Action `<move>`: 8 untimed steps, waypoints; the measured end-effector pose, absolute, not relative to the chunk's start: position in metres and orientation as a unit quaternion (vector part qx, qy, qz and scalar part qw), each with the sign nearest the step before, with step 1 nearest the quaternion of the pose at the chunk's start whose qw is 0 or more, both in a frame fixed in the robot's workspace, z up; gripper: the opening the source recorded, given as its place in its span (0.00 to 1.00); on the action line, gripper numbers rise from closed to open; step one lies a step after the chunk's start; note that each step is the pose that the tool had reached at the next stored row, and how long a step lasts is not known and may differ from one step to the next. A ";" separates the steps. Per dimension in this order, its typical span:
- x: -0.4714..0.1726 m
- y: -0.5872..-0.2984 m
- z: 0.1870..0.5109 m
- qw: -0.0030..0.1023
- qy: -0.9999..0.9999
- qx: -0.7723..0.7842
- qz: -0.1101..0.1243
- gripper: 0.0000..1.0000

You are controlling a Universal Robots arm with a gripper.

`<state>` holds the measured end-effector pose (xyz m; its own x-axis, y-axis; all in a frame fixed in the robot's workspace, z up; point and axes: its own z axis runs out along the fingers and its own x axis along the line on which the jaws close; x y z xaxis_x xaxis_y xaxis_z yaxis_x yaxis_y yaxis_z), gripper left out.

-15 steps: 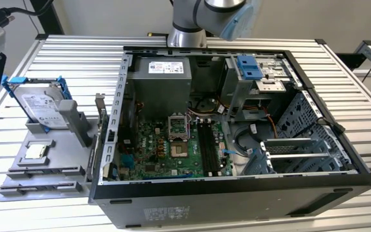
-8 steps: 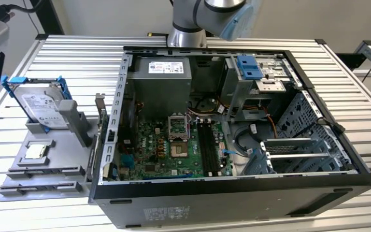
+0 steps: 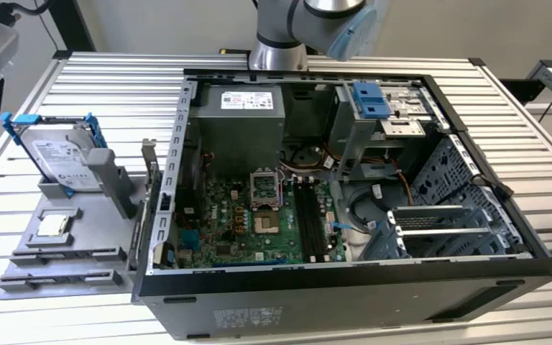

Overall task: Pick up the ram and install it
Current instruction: 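Pick up the ram and move it above insertion slot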

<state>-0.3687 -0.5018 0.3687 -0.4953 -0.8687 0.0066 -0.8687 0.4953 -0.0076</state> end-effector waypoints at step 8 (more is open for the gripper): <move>-0.369 -0.502 0.367 0.001 -0.826 0.564 0.005 0.00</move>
<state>-0.3688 -0.5018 0.3675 -0.3646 -0.9311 0.0069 -0.9311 0.3646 -0.0077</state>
